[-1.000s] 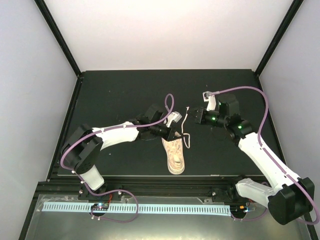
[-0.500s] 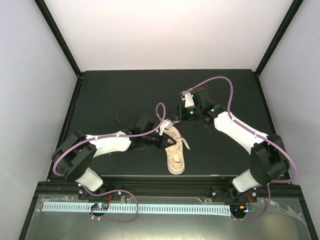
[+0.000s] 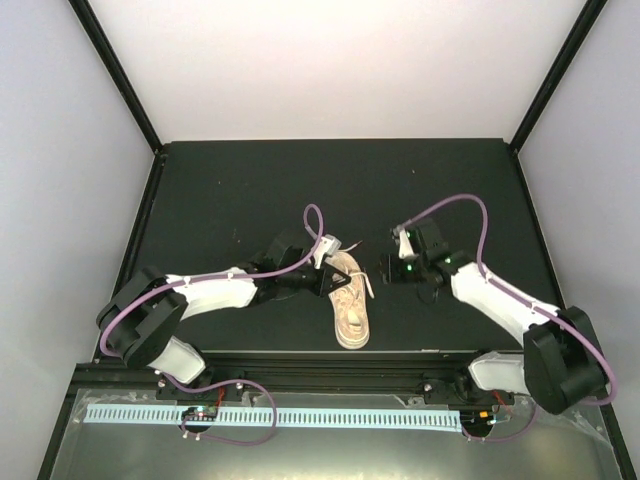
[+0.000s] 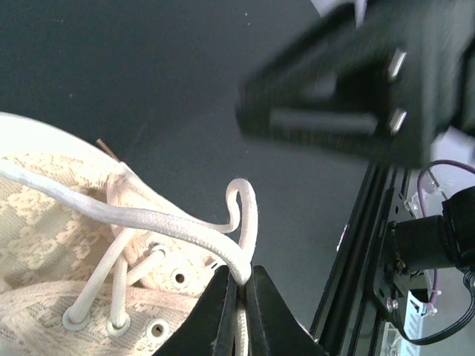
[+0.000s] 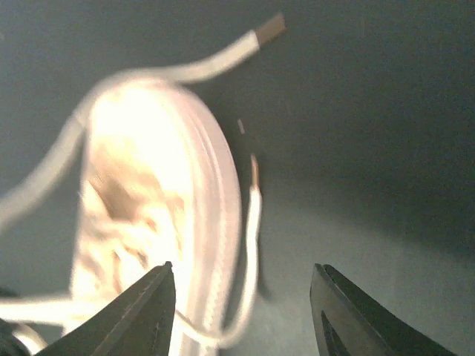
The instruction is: Tie the shoes
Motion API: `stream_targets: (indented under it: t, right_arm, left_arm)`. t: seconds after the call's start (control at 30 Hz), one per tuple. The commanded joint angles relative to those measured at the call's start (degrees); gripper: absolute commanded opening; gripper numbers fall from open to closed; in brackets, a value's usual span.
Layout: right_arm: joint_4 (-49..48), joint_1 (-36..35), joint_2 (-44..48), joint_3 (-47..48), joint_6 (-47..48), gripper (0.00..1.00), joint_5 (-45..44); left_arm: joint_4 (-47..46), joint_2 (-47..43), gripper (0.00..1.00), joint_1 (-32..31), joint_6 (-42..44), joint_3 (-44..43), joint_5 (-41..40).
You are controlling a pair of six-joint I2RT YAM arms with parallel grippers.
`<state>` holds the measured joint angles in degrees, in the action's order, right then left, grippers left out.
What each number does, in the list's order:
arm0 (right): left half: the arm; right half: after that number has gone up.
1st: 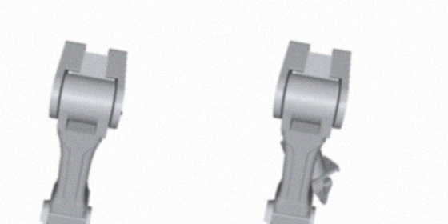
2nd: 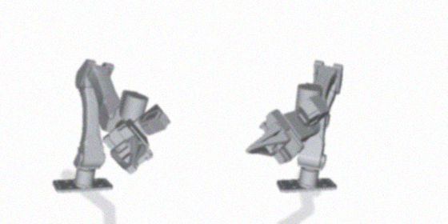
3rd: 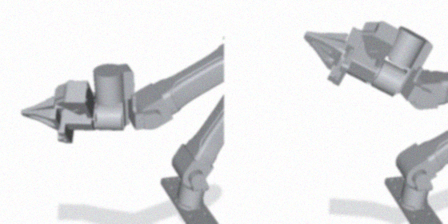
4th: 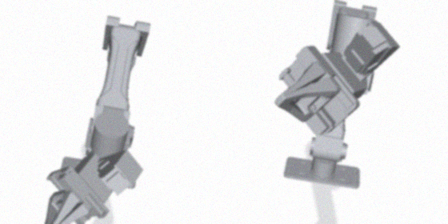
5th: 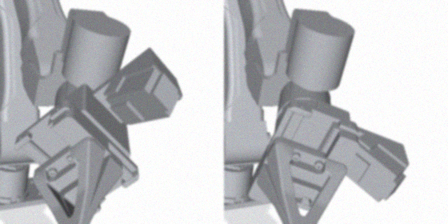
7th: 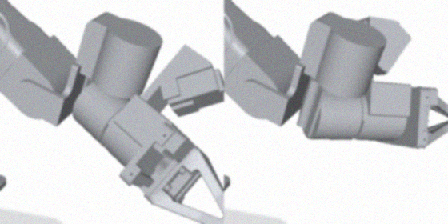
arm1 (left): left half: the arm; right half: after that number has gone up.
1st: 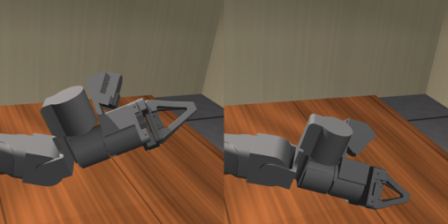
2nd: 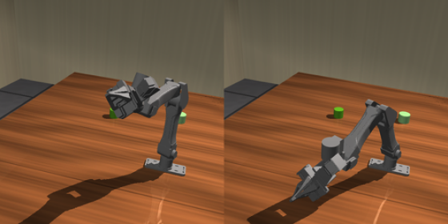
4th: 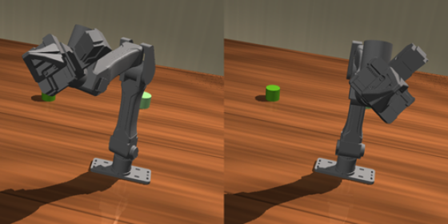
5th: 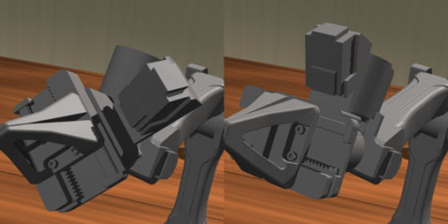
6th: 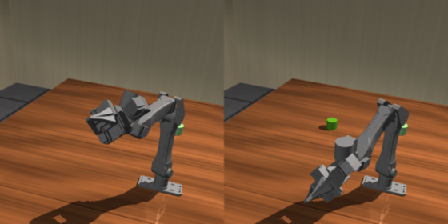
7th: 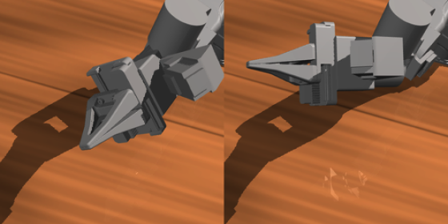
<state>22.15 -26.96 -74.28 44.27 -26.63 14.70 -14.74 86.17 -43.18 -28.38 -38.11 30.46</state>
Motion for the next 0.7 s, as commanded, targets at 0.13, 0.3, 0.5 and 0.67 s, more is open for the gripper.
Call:
stream_targets:
  t: [0.13,0.3,0.5,0.67]
  right_arm:
    - [-8.2,-0.2,11.9,-14.0,2.4,0.55,8.8]
    - [-12.7,-0.7,12.8,-17.7,2.6,0.56,10.7]
    - [-17.5,-1.0,8.5,-18.3,3.2,0.49,10.1]
    - [-21.8,-1.3,4.7,-18.1,3.4,0.41,10.9]
  left_arm:
    - [-1.6,0.3,0.01,0.3,-0.5,-4.3,1.9]
    - [-0.9,1.1,0.02,0.3,-0.6,-5.4,2.6]
    - [-0.1,0.7,0.02,0.3,-0.4,-5.4,2.5]
    - [0.4,0.5,0.02,0.3,-0.3,-5.5,2.3]
